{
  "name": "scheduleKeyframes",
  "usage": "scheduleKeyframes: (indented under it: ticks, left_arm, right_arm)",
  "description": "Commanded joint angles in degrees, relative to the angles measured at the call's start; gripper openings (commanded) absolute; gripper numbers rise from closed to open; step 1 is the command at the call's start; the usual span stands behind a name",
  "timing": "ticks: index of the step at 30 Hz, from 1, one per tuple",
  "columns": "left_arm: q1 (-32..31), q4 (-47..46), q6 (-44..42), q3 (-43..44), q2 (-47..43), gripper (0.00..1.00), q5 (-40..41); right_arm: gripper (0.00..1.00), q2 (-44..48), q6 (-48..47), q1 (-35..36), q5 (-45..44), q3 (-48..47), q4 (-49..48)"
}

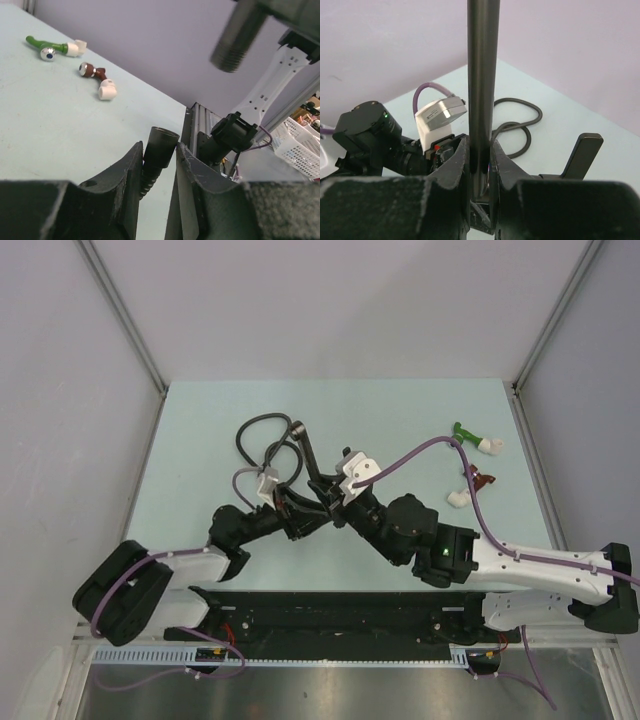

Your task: Install the water faucets

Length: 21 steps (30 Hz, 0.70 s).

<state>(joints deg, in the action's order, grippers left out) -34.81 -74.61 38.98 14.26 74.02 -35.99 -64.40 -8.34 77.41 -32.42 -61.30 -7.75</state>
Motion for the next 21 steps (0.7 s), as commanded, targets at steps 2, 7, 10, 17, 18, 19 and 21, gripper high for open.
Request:
scheduleKeyframes:
  ticks: [2, 7, 10, 17, 18, 19, 21]
  left_arm:
    - [-1.8, -24.4, -2.4, -2.3, -8.0, 0.35, 1.9]
    - [-2.3, -24.4, -3.6, -4.9, -15.2, 0.35, 3.4]
    - [-2.3, -24.4, -4.1, -6.2, -18.2, 0.34, 4.3]
    - [-2.4, -24.4, -4.3, -7.1, -20.1, 0.34, 5.3]
    - [-2.5, -24.4, -4.2, -7.1, -20.1, 0.34, 5.4]
    - [-2.5, -24.4, -4.1, -7.1, -20.4, 0.34, 5.5]
    - [-2.5, -24.4, -4.1, -7.4, -21.3, 0.34, 5.6]
  right_arm:
    - [0.00, 1.6, -0.4, 1.3, 3.3, 0.4, -11.9]
    - [0.00, 1.6, 0.8, 2.2, 5.4, 0.7, -13.3]
    - [0.00, 1.6, 1.0, 3.2, 6.1, 0.7, -14.2]
    - [0.00, 1.5, 2.1, 4.4, 8.4, 0.8, -15.6]
    - [0.00, 1.6, 2.4, 4.5, 8.6, 0.8, -15.6]
    - [0.00, 1.3, 2.6, 4.6, 8.9, 0.8, -15.6]
    - [0.00, 1.3, 3.0, 4.5, 9.0, 0.9, -15.6]
